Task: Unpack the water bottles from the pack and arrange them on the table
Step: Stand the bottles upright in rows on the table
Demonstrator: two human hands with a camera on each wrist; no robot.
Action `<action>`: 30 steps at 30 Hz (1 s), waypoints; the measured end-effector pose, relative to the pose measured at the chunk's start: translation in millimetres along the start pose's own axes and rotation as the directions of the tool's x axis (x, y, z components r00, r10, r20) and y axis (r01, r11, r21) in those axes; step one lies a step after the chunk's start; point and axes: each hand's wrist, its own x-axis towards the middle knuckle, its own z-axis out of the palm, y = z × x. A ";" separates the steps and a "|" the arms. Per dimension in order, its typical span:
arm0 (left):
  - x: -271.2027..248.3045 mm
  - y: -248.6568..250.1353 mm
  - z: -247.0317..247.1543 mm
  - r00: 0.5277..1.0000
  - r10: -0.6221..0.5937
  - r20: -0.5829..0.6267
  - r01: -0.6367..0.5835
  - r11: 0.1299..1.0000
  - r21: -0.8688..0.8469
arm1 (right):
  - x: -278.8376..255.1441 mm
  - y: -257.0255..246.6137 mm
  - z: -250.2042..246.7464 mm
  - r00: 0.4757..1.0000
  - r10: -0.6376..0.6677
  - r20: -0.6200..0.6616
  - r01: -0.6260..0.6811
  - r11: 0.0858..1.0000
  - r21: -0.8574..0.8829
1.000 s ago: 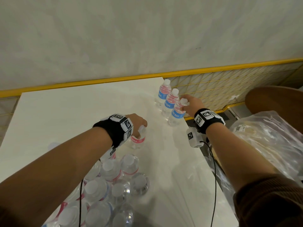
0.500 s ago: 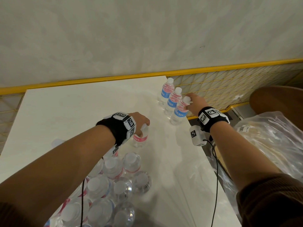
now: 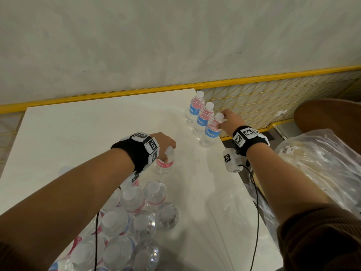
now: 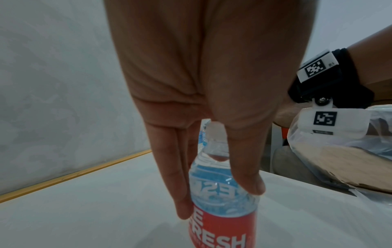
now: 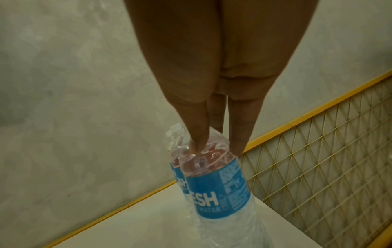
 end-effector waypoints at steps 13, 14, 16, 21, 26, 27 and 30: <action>2.3 2.8 -2.6 1.000 -0.023 0.018 0.023 1.000 -0.005 | -33.6 -4.9 9.5 0.986 0.038 -0.162 -0.009 0.985 0.172; 1.4 3.2 -2.9 0.999 -0.036 0.014 0.036 0.999 -0.020 | -42.0 -6.5 12.1 0.976 0.021 -0.218 0.020 0.983 0.183; 0.3 5.4 -3.1 0.999 -0.034 -0.008 0.033 0.999 -0.034 | -61.4 -12.0 17.5 0.968 -0.044 -0.247 0.088 0.982 0.169; -4.1 8.6 -8.4 0.997 -0.046 0.055 0.049 0.998 -0.048 | -112.1 -40.6 32.5 0.949 -0.298 0.101 0.275 0.941 0.196; -24.8 1.4 -22.7 0.998 -0.065 0.024 0.066 0.997 -0.036 | -131.9 -66.4 47.4 0.864 -0.444 0.240 0.414 0.895 0.166; -30.3 -0.1 -24.4 0.998 -0.057 0.005 0.057 0.998 -0.017 | -133.2 -70.5 51.3 0.847 -0.466 0.257 0.443 0.885 0.142; -47.5 -2.6 -22.9 0.999 -0.033 -0.007 0.033 0.999 0.009 | -136.1 -81.2 61.6 0.824 -0.471 0.315 0.476 0.877 0.066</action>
